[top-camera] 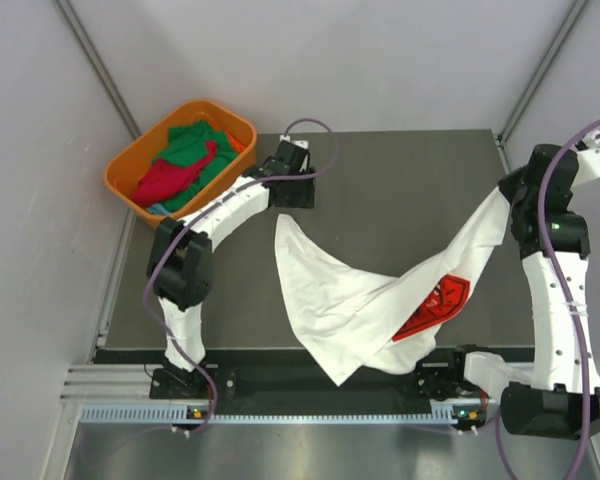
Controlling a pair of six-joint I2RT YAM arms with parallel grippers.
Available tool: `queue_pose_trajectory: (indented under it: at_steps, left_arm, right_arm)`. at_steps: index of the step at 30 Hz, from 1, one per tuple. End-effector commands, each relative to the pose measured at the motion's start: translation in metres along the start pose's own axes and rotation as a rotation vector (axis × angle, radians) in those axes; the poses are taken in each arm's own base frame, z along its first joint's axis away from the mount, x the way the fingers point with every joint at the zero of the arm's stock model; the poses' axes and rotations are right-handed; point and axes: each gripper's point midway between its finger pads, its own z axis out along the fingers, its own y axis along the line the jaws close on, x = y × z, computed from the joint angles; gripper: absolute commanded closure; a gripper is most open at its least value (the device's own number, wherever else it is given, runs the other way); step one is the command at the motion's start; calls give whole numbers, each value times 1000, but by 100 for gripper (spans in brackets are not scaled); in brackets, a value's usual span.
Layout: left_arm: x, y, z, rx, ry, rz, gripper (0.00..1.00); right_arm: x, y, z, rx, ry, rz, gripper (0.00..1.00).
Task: Fold and stack the t-shirts
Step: Flatten the tshirt out
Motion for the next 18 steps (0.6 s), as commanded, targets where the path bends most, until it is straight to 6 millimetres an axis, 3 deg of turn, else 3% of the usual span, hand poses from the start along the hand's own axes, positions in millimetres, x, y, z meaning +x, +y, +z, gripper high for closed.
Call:
queue_pose_trajectory:
  at_steps: [1, 2, 4, 5, 7, 8, 14, 18]
  left_arm:
    - [31, -24, -62, 73, 0, 221, 43]
    - [55, -47, -74, 110, 17, 293, 44]
    - [95, -59, -96, 135, 45, 381, 46]
    - [122, -82, -109, 185, 61, 451, 47]
    - [158, -89, -128, 225, 92, 483, 50]
    - [181, -106, -139, 282, 110, 526, 50]
    - [267, -143, -171, 438, 206, 631, 57]
    - [303, -158, -178, 480, 244, 653, 59]
  right_arm:
    - [-18, 10, 2, -47, -73, 25, 100]
    - [-15, 11, 3, -53, -65, 23, 100]
    - [-12, 13, 4, -66, -49, 28, 100]
    - [-12, 14, 4, -71, -47, 27, 100]
    - [-9, 14, 4, -78, -37, 28, 100]
    - [-9, 14, 4, -82, -37, 28, 100]
    - [2, 7, 3, -82, -12, 26, 100]
    - [7, 1, -2, -82, 8, 26, 100]
